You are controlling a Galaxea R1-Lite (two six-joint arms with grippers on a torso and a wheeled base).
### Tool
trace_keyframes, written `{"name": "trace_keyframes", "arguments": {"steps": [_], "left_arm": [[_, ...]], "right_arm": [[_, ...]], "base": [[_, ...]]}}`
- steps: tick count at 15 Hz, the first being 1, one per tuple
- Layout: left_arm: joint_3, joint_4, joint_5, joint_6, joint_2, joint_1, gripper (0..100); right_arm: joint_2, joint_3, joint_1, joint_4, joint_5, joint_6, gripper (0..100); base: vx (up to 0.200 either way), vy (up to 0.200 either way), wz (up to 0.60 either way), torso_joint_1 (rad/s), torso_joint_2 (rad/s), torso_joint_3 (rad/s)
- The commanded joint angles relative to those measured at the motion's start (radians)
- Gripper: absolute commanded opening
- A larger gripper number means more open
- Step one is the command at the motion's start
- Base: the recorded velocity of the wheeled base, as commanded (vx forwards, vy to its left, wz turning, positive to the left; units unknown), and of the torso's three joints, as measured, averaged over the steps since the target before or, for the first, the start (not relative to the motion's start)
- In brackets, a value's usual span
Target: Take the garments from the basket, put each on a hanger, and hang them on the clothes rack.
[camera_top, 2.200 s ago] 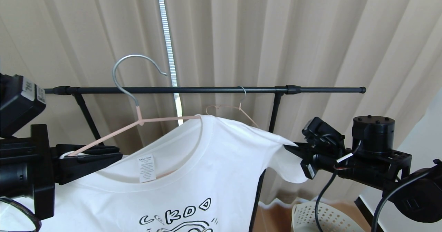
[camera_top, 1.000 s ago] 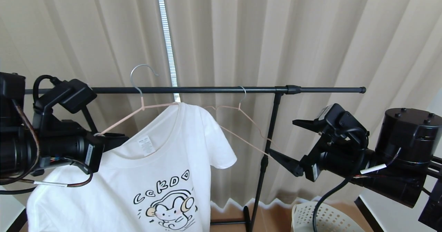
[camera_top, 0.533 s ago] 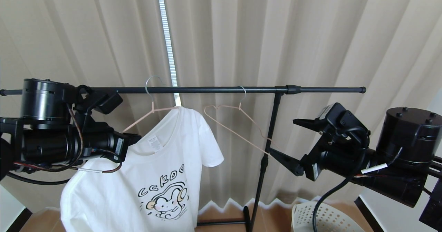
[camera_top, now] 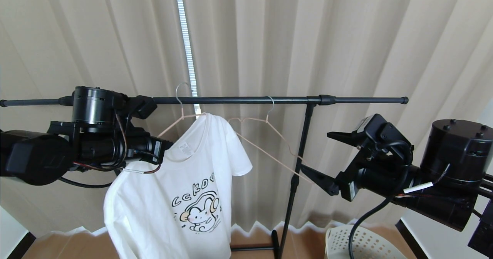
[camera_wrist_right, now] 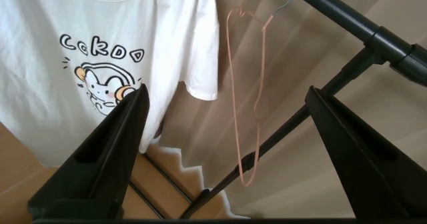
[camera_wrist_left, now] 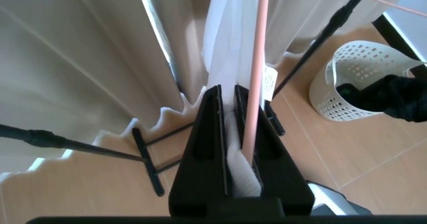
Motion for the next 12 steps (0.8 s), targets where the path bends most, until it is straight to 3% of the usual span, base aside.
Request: {"name": "trace_keyframes", "arguments": {"steps": [1, 5, 12], "left_arm": [[-0.057, 0.0, 0.021, -0.002, 0.069, -0.002, 0], [-0.155, 0.0, 0.074, -0.018, 0.181, -0.002, 0], [-0.315, 0.001, 0.102, -0.047, 0.32, -0.009, 0]], "right_arm": [[0.0, 0.002, -0.001, -0.001, 0.0, 0.0, 100], [0.001, 0.0, -0.003, -0.001, 0.0, 0.0, 100], [0.004, -0.006, -0.006, -0.001, -0.009, 0.0, 100]], "base": [[0.0, 0.0, 0.0, 0.0, 0.0, 0.0], [0.0, 0.0, 0.0, 0.0, 0.0, 0.0], [0.0, 0.0, 0.0, 0.0, 0.0, 0.0]]}}
